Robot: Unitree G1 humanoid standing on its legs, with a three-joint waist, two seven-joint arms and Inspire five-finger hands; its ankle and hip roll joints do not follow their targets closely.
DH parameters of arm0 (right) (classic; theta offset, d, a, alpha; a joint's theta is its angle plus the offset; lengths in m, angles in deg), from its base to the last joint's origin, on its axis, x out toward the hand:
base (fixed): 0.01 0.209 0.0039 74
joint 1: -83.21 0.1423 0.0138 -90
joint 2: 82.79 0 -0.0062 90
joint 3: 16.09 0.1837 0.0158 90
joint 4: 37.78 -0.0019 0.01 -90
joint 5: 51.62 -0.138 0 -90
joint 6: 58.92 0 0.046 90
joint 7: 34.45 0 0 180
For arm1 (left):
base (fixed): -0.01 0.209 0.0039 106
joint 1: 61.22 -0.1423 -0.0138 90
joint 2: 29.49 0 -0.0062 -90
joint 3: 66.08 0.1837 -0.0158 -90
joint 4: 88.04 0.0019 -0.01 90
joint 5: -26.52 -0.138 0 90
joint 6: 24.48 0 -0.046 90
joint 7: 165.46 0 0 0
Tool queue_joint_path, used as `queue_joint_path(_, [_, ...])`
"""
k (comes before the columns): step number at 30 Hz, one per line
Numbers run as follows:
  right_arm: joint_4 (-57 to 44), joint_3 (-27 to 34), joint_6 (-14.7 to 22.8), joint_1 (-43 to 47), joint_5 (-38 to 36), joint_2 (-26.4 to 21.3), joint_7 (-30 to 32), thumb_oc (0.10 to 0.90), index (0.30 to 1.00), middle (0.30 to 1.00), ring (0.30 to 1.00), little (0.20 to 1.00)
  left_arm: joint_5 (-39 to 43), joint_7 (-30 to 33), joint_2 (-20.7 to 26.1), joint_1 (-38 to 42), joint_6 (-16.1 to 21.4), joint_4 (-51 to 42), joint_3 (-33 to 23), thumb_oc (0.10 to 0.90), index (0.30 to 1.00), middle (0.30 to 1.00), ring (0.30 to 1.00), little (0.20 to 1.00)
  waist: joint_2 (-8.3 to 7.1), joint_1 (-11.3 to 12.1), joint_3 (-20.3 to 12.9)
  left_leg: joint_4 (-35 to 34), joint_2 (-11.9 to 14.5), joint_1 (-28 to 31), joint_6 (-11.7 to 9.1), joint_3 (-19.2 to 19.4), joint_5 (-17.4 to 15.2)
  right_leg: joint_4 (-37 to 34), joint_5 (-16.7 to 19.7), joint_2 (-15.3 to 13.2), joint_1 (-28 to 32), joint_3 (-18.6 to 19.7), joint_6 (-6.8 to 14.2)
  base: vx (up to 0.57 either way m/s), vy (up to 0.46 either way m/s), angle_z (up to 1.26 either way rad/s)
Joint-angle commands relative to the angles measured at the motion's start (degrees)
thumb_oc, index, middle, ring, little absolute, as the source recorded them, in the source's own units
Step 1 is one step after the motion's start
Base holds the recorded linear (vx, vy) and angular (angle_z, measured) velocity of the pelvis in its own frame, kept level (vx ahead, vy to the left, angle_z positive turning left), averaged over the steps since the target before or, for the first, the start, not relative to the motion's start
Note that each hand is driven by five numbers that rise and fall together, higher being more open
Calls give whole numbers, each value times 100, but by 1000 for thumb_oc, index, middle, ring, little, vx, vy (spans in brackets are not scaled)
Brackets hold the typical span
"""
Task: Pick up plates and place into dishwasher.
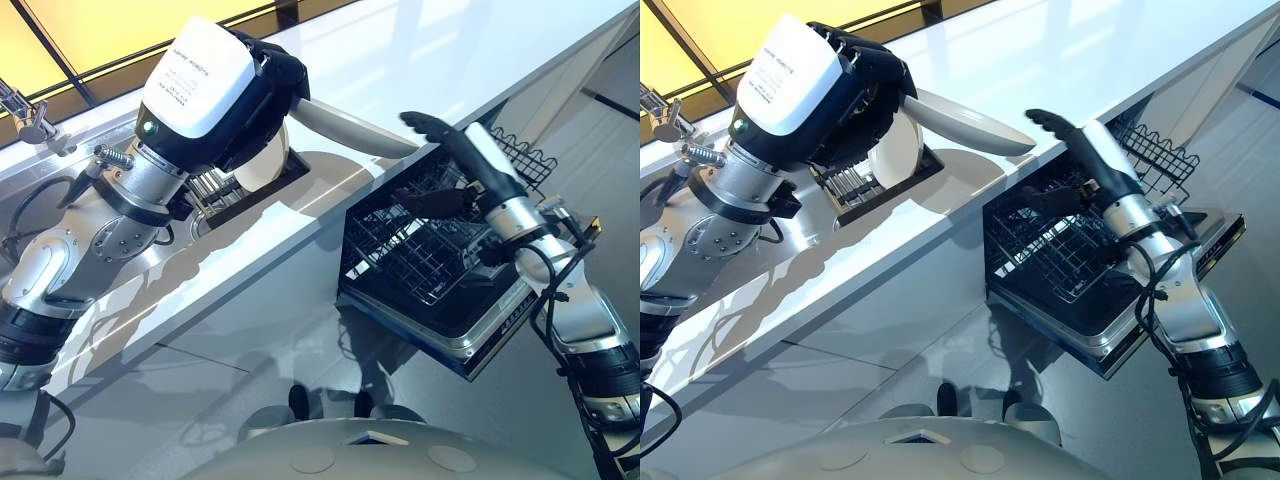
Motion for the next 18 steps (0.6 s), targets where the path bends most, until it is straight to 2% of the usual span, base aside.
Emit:
queue_joint_path(1, [-864,118,525,966,-617,-110,-41,800,900,900,900,900,140,282,-228,876,-156,256,-36,100,300,300,300,200,-120,63,-508,12,-53,187,-154,21,-528,143,85,-38,-112,-177,490,0,0,0])
queue_joint_path(8, [-1064,-48,817,1147,-701,140,146,800,900,900,900,900,163,232,-370,955,-250,215,168,100,300,300,300,200,-120,96,-521,12,-52,177,-147,19,-528,109,84,-35,-97,-192,480,20,-5,2])
queue_joint_path(9, [-1080,-36,886,1152,-661,155,211,726,836,836,836,826,163,230,-385,948,-258,209,180,100,300,300,300,200,-118,96,-520,12,-52,178,-145,19,-529,108,83,-31,-96,-187,478,0,0,0])
queue_joint_path(10, [-1093,-23,942,1151,-617,180,298,443,594,594,594,543,153,236,-413,932,-254,210,193,100,300,300,300,200,-116,98,-511,12,-52,151,-141,29,-473,125,123,-32,-130,-189,467,0,0,0])
queue_joint_path(11, [-1096,-12,956,1148,-605,194,325,100,300,300,300,200,160,230,-423,925,-256,207,193,100,300,300,300,200,-114,99,-513,12,-51,150,-142,29,-474,125,121,-33,-130,-189,467,0,0,0])
queue_joint_path(18, [-1131,165,1031,1005,-305,243,596,100,300,300,300,200,312,80,-515,829,-298,130,141,100,300,300,300,200,-96,99,-517,12,-51,144,-125,8,-469,155,91,-26,-135,-166,463,0,0,0])
